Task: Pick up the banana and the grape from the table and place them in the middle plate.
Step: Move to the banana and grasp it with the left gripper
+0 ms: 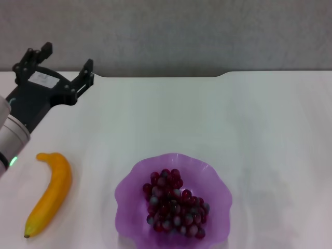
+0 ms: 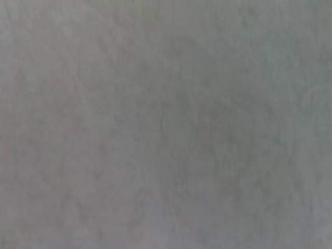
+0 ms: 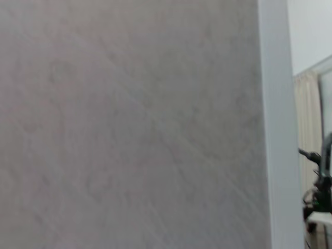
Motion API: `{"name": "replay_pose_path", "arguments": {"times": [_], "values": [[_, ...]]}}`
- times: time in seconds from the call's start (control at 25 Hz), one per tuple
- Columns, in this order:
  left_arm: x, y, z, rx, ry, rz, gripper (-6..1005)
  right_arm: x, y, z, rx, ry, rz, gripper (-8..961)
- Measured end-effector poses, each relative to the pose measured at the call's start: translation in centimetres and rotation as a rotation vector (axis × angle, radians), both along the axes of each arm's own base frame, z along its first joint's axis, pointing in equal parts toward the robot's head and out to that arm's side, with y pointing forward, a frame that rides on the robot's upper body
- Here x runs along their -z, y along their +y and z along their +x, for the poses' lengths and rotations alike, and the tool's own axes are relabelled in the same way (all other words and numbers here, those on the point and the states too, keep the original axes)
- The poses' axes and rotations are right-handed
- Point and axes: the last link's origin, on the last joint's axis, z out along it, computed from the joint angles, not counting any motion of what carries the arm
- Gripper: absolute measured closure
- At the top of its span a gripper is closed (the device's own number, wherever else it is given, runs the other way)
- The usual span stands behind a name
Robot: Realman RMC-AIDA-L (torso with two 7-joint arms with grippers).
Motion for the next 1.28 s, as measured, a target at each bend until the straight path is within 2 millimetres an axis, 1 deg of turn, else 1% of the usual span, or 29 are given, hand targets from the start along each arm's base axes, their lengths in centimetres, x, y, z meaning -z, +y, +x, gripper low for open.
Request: {"name": "replay_pose_path", "arguments": {"times": [0.2,0.44,0.6,0.68,0.84,0.92,1.08,1.28], "values": [[-1.5,0.2,0.6,-0.118,0.040,-0.050,164,0.4,0.1,0.5,0.020,0.000,-0.027,287],[-2.6,0.3,1.7,-0.255,0.105,-0.208,165,0.4,0.3,0.2,0.013,0.000,-0.035,287],[-3.4,1.2,1.3,-0.382,0.083,-0.302,166,0.6,0.8,0.1,0.022,0.009,-0.076,287],[-3.7,1.8,1.0,-0.465,0.101,-0.347,167,0.5,0.9,-0.1,0.022,0.014,-0.083,287],[-3.3,2.9,0.1,-0.598,0.176,-0.384,168,0.4,1.0,-0.2,0.017,0.017,-0.082,287],[-2.9,3.2,-0.4,-0.649,0.188,-0.408,168,0.3,1.0,-0.3,0.014,0.018,-0.080,287],[-2.4,3.3,-0.9,-0.712,0.199,-0.459,169,0.4,1.0,-0.4,0.012,0.019,-0.081,287],[-2.4,3.7,-1.5,-0.785,0.187,-0.491,170,0.5,1.0,-0.5,0.010,0.019,-0.084,287]]}}
